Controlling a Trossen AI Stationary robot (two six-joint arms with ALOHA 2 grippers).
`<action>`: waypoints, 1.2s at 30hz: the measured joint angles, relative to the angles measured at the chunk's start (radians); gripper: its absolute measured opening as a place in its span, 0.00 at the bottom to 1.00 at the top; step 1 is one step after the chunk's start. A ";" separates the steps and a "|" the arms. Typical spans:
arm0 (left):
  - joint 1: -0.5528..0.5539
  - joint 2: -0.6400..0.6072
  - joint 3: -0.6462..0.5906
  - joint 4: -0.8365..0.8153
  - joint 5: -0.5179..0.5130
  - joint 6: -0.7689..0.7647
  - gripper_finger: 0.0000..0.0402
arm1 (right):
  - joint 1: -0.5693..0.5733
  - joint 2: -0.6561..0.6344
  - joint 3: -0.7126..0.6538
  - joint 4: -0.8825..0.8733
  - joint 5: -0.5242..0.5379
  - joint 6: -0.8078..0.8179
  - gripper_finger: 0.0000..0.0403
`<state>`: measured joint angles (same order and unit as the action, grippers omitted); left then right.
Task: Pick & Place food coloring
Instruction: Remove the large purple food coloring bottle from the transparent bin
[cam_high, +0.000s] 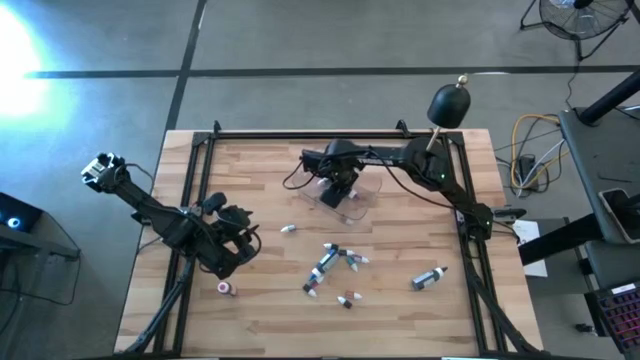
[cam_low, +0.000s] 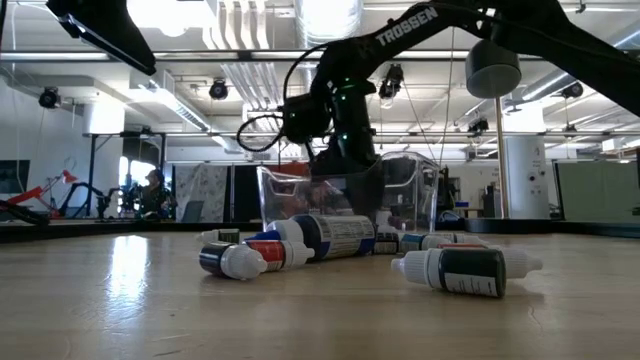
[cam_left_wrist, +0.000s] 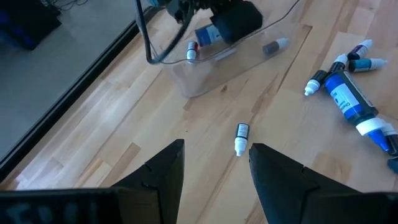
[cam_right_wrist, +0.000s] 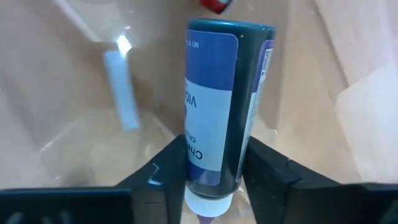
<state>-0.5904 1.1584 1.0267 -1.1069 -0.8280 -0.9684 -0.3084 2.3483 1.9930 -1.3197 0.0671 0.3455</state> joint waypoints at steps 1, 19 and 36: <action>0.000 0.000 0.000 0.000 0.000 0.000 0.39 | 0.001 -0.009 0.001 -0.007 -0.001 -0.002 0.26; 0.001 0.000 0.001 0.021 0.000 -0.012 0.39 | 0.122 -0.576 -0.301 -0.225 -0.009 0.229 0.24; 0.001 0.000 0.000 0.063 0.063 -0.047 0.39 | 0.207 -0.664 -0.951 0.176 -0.233 0.370 0.25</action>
<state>-0.5892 1.1584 1.0266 -1.0436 -0.7647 -1.0157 -0.1015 1.6848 1.0422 -1.1436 -0.1663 0.7158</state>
